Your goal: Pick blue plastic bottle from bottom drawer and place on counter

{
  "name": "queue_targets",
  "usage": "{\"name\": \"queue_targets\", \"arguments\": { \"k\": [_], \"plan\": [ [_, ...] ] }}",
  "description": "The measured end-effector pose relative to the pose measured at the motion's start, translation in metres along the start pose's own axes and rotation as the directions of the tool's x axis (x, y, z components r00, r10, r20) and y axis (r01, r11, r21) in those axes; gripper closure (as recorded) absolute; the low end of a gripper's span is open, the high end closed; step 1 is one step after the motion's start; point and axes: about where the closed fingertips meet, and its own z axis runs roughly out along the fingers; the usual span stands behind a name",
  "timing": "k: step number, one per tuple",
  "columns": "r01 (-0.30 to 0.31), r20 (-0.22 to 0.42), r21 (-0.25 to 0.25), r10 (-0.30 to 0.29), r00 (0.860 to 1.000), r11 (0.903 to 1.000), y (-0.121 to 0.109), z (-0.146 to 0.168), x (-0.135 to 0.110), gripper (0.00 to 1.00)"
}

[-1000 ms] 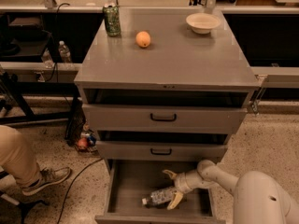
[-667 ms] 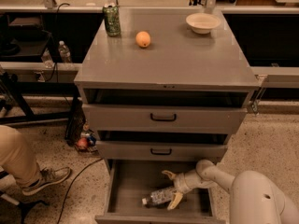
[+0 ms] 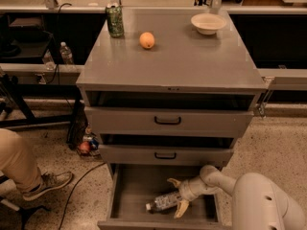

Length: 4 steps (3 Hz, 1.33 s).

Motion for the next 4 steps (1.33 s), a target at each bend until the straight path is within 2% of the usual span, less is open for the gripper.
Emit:
{"name": "queue_targets", "arguments": {
  "k": [2,4],
  "plan": [
    [-0.032,-0.024,-0.025,0.031,0.999,0.9992,0.016,-0.002,0.016,0.00],
    [-0.079,-0.005,-0.022,0.079,0.997,0.9966,0.023,0.010,0.031,0.02]
  ]
}}
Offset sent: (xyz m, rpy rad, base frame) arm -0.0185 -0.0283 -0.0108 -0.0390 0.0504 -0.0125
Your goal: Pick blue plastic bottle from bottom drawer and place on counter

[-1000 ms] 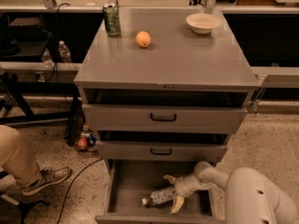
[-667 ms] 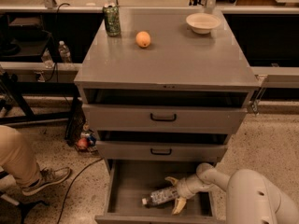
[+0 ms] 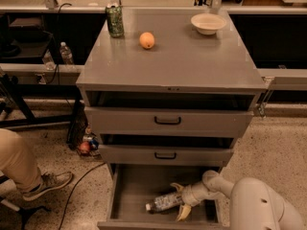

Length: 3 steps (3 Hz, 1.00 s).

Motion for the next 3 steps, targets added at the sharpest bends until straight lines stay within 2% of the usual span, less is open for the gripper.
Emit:
{"name": "queue_targets", "arguments": {
  "k": [2,3],
  "plan": [
    [-0.016,0.008,0.006,0.016,1.000,0.9999,-0.001,0.007,0.003,0.46],
    [-0.002,-0.002,0.018,0.002,1.000,0.9998,-0.003,-0.002,-0.011,0.77]
  ]
}}
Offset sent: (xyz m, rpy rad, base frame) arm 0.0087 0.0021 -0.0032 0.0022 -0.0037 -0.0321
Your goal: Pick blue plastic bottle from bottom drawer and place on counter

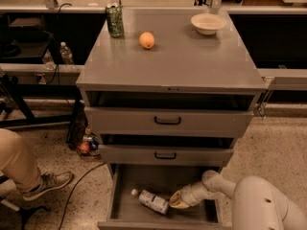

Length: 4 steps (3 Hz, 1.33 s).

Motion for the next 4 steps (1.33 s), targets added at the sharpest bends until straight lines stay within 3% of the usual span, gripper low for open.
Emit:
{"name": "queue_targets", "arguments": {
  "k": [1,3,4],
  "plan": [
    [0.011,-0.024,0.008,-0.011,1.000,0.9999,-0.004,-0.010,-0.012,0.99],
    [0.004,-0.051,0.032,-0.002,0.999,0.9995,-0.019,-0.025,-0.038,0.55],
    [-0.005,-0.040,0.000,0.005,0.999,1.0000,-0.021,-0.007,-0.064,0.26]
  ]
}}
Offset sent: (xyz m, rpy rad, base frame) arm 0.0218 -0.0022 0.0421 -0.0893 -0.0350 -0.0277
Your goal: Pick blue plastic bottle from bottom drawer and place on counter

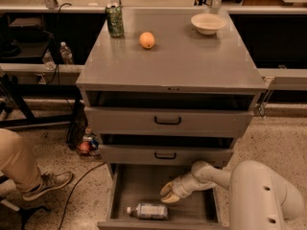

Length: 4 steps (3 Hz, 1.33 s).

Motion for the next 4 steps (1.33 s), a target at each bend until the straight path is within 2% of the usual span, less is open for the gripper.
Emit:
{"name": "queue_targets", "arguments": {
  "k": [1,3,4],
  "plan": [
    [-0.006,0.007,-0.029,0.006,1.000,0.9996,0.002,0.015,-0.013,0.03],
    [-0.021,0.037,-0.080,0.024,0.999,0.9966,0.015,0.042,-0.024,0.00],
    [-0.021,0.043,-0.077,0.025,0.999,0.9968,0.016,0.046,-0.020,0.00]
  ]
}}
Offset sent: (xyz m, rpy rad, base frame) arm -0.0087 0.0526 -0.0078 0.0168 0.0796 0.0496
